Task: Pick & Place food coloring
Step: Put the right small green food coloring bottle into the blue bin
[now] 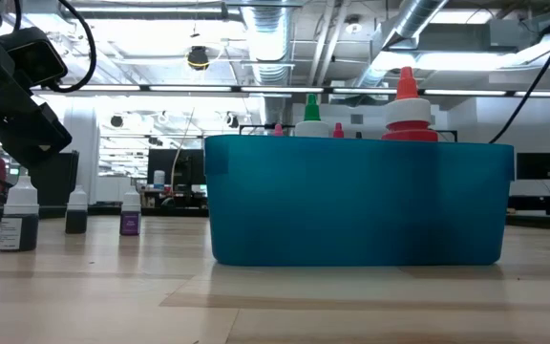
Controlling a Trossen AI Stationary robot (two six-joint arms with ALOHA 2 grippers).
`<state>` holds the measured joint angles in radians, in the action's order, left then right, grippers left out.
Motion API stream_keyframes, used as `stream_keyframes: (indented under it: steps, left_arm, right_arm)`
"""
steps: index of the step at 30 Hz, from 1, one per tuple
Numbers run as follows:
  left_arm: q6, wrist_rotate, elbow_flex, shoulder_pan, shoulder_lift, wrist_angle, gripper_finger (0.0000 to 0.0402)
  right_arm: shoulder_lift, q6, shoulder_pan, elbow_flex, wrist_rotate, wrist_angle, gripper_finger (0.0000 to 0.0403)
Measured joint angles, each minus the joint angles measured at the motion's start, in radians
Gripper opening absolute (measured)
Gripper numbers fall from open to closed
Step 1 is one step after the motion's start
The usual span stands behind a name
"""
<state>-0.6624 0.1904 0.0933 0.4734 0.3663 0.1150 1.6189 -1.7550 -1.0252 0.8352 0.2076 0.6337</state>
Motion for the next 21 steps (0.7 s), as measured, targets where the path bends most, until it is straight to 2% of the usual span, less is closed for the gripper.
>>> stream_keyframes:
  steps: [21]
  left_arm:
    - [-0.004, 0.0, 0.0, 0.0, 0.0, 0.0, 0.0165]
  right_arm:
    - [0.03, -0.028, -0.002, 0.001, -0.027, -0.016, 0.0099]
